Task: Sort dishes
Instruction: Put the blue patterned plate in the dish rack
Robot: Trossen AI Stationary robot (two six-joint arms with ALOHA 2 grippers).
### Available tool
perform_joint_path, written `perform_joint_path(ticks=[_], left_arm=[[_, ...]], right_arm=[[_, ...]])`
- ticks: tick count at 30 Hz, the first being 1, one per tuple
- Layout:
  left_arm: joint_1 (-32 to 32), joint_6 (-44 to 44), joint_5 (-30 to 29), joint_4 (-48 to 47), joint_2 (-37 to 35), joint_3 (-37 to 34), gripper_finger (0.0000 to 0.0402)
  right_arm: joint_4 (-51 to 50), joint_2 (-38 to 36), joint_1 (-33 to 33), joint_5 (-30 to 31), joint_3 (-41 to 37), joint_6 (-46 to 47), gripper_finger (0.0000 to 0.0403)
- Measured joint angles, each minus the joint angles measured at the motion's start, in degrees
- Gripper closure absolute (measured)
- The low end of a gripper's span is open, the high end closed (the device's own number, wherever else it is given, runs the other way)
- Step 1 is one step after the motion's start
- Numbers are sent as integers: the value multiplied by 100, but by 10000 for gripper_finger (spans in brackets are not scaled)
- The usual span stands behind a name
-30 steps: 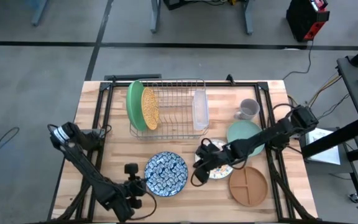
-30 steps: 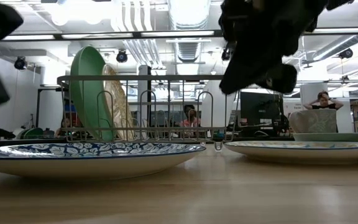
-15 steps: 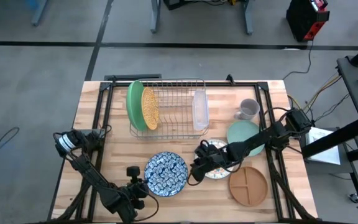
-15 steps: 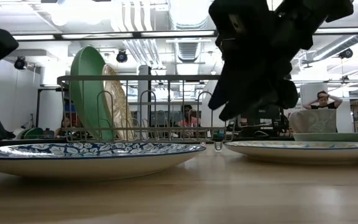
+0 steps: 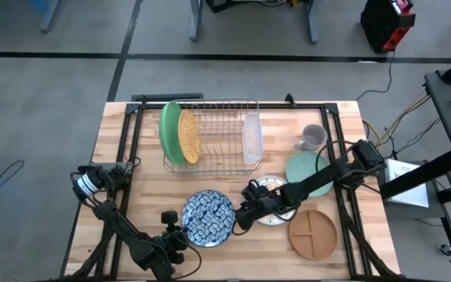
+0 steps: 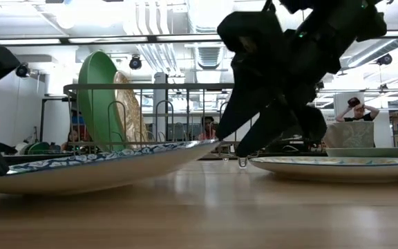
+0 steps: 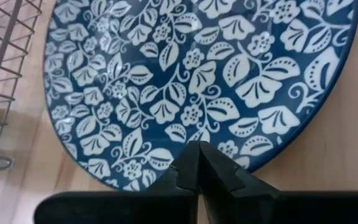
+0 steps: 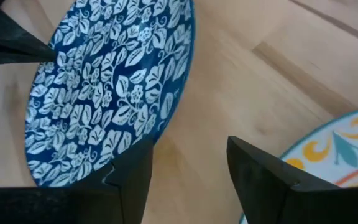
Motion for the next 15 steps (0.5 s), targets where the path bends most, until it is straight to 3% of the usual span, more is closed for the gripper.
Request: perform_joint_path(ticks=[15], left_arm=[[0, -18, 87, 235, 18, -12, 401]], right_arm=[[69, 131, -2, -13, 344, -177, 180]])
